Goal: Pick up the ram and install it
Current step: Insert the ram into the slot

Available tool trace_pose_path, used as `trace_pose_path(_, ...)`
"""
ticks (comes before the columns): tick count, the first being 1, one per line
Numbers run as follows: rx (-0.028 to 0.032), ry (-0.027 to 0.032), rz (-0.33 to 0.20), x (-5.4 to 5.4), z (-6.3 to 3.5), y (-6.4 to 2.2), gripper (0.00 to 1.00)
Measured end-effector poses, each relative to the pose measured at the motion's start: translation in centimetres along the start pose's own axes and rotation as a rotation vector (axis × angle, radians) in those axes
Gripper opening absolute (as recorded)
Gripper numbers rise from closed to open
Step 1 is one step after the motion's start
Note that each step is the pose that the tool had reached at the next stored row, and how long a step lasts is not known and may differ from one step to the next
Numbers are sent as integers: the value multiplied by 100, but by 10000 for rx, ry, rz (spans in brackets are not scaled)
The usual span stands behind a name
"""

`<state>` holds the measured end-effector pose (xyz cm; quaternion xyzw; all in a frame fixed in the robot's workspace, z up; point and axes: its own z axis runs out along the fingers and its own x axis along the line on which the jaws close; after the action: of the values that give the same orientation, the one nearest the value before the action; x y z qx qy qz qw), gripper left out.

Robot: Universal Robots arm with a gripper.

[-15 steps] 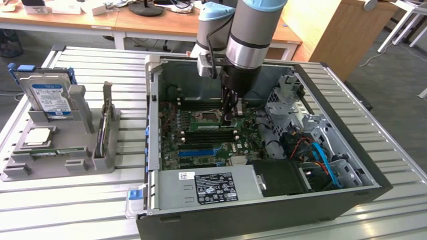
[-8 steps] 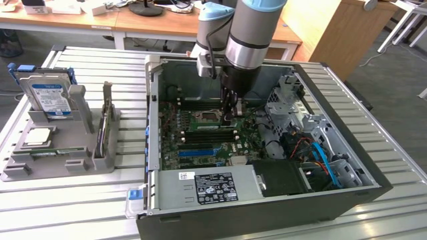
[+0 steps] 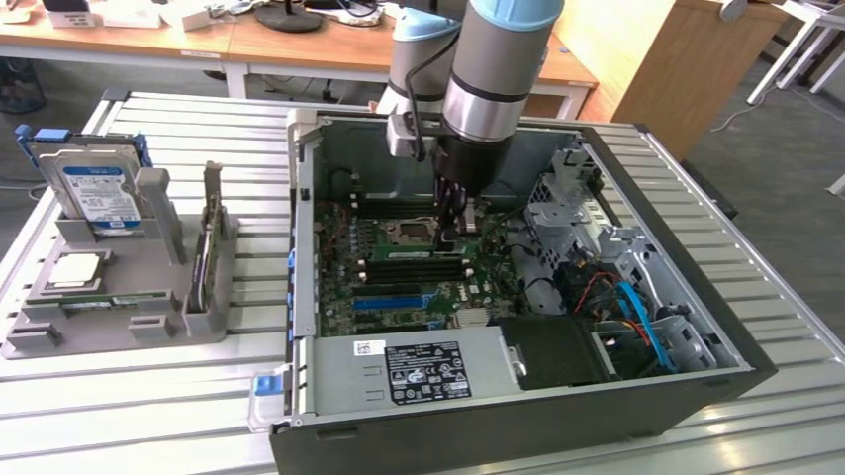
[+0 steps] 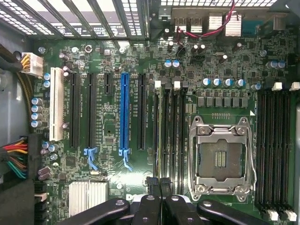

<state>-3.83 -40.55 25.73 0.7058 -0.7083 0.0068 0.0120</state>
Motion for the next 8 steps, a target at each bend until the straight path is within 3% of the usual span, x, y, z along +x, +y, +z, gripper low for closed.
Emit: trace_pose_path(8,2,-4,0,-1,12,0,12)
